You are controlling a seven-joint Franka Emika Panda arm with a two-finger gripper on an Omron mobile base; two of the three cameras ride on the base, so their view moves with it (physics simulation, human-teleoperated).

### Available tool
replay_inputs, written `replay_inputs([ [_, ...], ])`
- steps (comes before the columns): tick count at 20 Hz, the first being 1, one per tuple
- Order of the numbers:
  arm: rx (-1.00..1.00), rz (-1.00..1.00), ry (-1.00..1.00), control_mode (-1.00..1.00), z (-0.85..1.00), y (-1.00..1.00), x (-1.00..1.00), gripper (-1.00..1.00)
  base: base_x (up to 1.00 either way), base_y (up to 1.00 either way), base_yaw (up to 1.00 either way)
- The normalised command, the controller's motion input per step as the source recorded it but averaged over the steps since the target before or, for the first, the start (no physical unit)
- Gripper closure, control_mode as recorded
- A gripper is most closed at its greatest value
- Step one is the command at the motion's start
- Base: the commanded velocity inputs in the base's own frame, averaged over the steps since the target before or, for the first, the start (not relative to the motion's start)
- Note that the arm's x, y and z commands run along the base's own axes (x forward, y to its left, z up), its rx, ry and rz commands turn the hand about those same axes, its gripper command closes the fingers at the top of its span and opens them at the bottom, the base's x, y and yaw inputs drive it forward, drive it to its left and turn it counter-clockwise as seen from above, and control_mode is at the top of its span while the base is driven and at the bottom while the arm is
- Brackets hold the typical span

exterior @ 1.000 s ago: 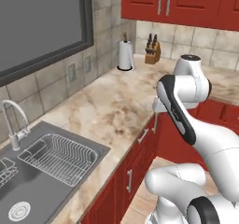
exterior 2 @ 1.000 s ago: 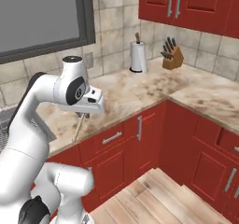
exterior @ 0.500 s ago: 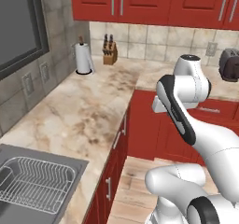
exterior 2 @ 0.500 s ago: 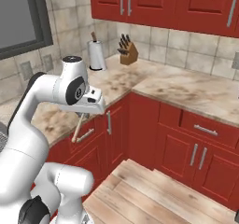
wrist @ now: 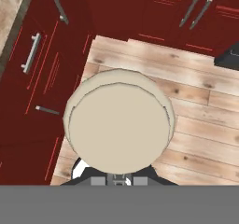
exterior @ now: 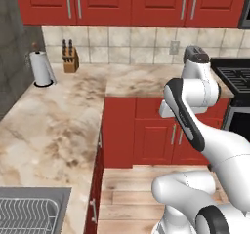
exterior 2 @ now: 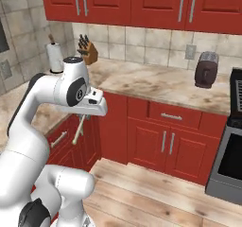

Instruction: Pick up the bar soap and dish brush from the sink, and place them back in the cabinet, and close the cabinet doors.

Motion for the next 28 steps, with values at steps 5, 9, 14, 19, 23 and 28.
replay_inputs([
  [5,0.0,0.0,0.0,1.0,0.0,0.0,0.0,1.0,0.0,-0.04,-0.43],
  [9,0.0,0.0,0.0,1.0,0.0,0.0,0.0,1.0,0.0,0.0,-0.43],
  [14,0.0,0.0,0.0,1.0,0.0,0.0,0.0,1.0,0.0,-0.06,-0.41],
  [19,0.0,0.0,0.0,1.0,0.0,0.0,0.0,1.0,0.0,-0.1,-0.39],
  [23,0.0,0.0,0.0,1.0,0.0,0.0,0.0,1.0,0.0,-0.1,-0.37],
  [28,0.0,0.0,0.0,1.0,0.0,0.0,0.0,1.0,0.01,-0.11,-0.34],
])
